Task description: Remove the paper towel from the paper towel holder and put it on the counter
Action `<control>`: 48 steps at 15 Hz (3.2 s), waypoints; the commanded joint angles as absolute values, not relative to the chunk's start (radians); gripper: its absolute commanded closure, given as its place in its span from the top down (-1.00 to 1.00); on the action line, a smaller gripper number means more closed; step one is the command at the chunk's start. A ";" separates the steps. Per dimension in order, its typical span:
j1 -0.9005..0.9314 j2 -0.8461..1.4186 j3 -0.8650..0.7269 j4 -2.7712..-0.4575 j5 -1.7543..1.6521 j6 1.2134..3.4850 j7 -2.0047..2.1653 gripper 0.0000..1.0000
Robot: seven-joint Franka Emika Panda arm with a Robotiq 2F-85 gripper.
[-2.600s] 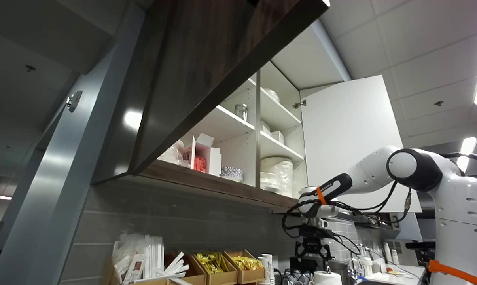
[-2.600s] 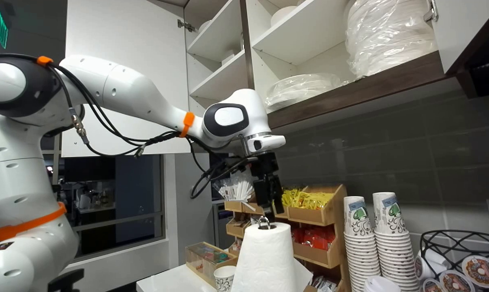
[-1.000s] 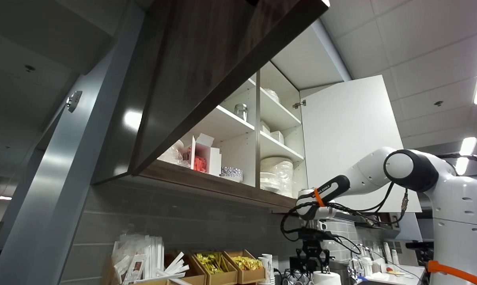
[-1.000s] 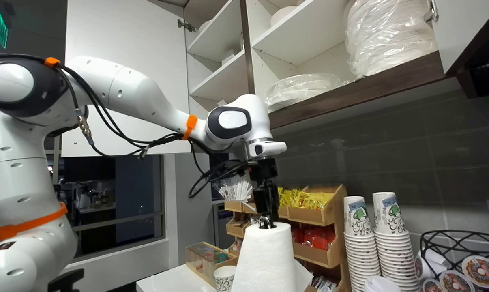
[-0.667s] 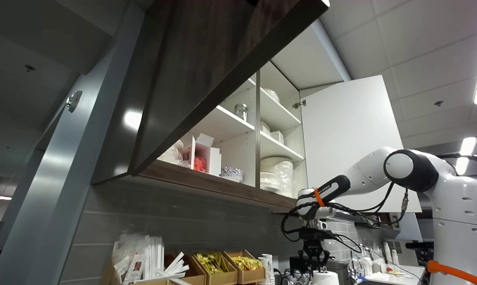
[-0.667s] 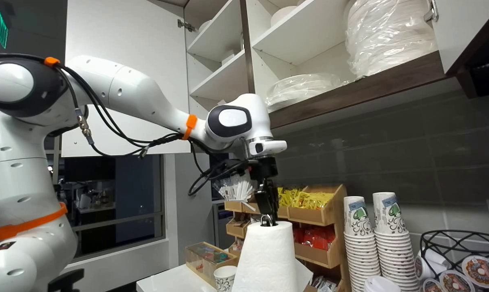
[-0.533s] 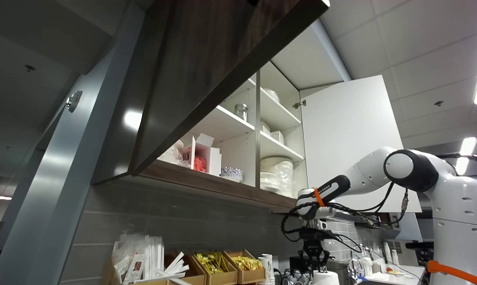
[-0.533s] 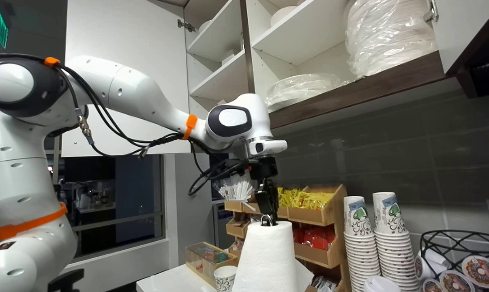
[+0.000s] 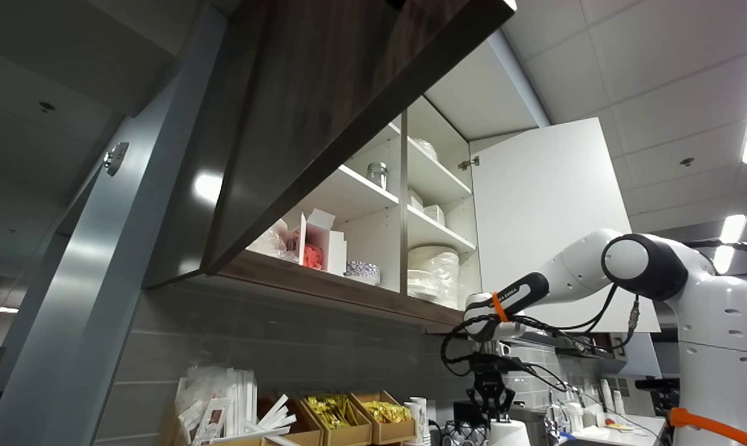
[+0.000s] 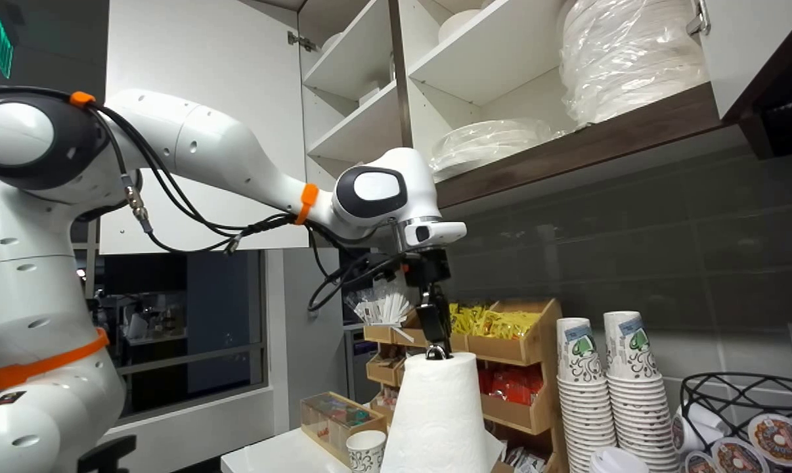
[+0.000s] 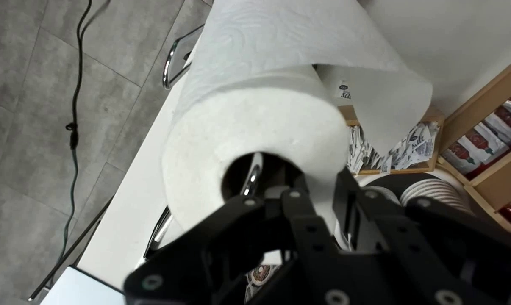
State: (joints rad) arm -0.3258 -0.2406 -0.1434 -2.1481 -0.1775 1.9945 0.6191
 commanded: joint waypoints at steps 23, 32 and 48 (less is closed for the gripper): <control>-0.317 -0.313 -0.159 -2.012 -0.204 1.870 0.444 -0.90; -0.307 -0.356 -0.144 -1.901 -0.238 1.799 0.404 -0.90; -0.238 -0.461 -0.104 -1.838 -0.228 1.776 0.262 -0.90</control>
State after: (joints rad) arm -0.2678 -0.4383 -0.1095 -1.8537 -0.2318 1.8046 0.3095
